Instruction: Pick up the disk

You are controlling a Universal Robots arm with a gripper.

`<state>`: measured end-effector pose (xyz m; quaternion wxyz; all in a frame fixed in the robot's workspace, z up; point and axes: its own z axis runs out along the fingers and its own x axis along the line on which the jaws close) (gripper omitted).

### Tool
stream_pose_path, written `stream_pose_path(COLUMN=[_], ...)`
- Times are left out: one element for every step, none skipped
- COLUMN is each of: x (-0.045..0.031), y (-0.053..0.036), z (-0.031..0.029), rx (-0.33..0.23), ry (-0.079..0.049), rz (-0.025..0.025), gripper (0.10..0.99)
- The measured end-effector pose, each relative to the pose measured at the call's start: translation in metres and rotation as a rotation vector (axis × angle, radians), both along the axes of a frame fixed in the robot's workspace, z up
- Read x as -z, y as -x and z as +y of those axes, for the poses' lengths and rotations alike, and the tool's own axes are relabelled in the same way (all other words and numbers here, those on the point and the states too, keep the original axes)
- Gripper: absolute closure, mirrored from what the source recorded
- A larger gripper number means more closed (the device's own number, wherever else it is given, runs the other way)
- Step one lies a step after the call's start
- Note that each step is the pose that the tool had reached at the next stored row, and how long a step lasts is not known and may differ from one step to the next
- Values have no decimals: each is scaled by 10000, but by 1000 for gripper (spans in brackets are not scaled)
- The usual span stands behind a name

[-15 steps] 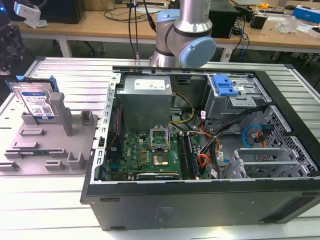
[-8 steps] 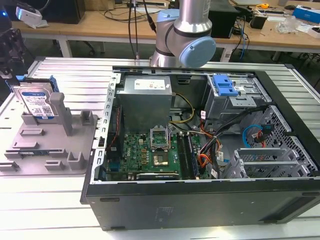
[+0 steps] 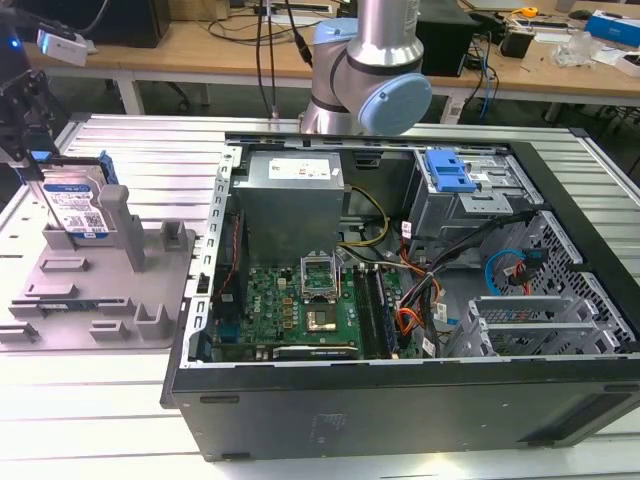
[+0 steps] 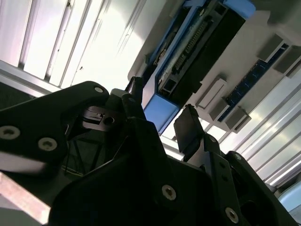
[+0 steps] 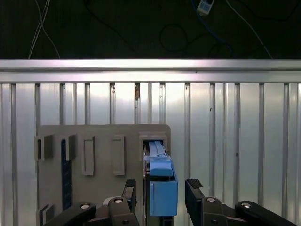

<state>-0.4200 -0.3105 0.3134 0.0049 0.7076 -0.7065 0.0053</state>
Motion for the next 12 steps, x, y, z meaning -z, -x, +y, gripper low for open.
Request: stream_pose_path(x=[21, 36, 47, 53, 59, 64, 72, 78, 90, 100, 111, 125], y=[2, 4, 5, 6, 7, 7, 8, 8, 9, 9, 9, 10], z=[0, 0, 0, 0, 0, 0, 0, 0, 0, 0, 0, 0], rx=[0, 0, 0, 0, 0, 0, 0, -1, 0, 0, -1, 0], ry=[2, 3, 3, 3, 3, 3, 3, 4, 3, 3, 3, 3], rz=[-1, -1, -1, -1, -1, 0, -1, 0, 0, -1, 0, -1], gripper=[545, 545, 545, 545, 545, 545, 545, 545, 545, 545, 545, 545])
